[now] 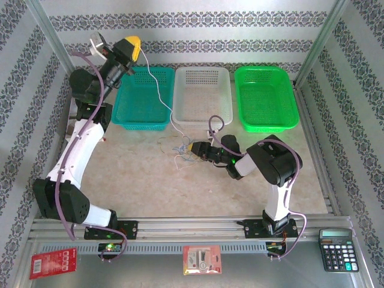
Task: Untangle the cables
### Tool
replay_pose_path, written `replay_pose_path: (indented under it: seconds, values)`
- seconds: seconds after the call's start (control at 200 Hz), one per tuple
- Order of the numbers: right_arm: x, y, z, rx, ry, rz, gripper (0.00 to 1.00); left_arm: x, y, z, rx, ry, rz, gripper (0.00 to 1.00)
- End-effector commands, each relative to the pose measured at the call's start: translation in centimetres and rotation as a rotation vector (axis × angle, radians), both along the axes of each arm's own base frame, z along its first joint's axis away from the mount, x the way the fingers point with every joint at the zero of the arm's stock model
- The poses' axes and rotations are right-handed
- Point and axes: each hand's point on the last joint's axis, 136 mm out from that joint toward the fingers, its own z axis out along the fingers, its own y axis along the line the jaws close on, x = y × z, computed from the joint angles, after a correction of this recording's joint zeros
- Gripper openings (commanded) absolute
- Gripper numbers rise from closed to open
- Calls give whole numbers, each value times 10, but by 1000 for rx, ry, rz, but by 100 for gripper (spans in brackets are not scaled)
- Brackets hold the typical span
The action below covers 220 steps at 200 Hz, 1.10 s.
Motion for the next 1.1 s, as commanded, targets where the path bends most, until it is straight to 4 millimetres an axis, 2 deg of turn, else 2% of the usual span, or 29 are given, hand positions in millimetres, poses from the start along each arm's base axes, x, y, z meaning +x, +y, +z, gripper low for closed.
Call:
replay_pose_path:
  seconds: [0.0,0.115,0.37,0.51,0.64,0.869,1.094]
  values:
    - [3,-7,-9,-4,2,-33,32,-19,8,41,-25,-109,-9,0]
    - [3,-11,-23,-18,35,-52,31,-27,10,60,-50,-145,-22,0]
    - [1,-16,-38,-31,71,-78,29,-43,14,88,-56,-212,-3,0]
    - [1,-18,-42,-39,82,-87,28,-38,25,94,-31,-213,63,0]
    - [-1,-22,-50,-51,101,-100,27,-37,38,109,-74,-240,90,0]
    - [-3,-28,-58,-62,120,-117,27,-40,44,139,-44,-286,153,0]
    - [-2,-28,-61,-60,131,-119,26,-26,50,161,-26,-304,191,0]
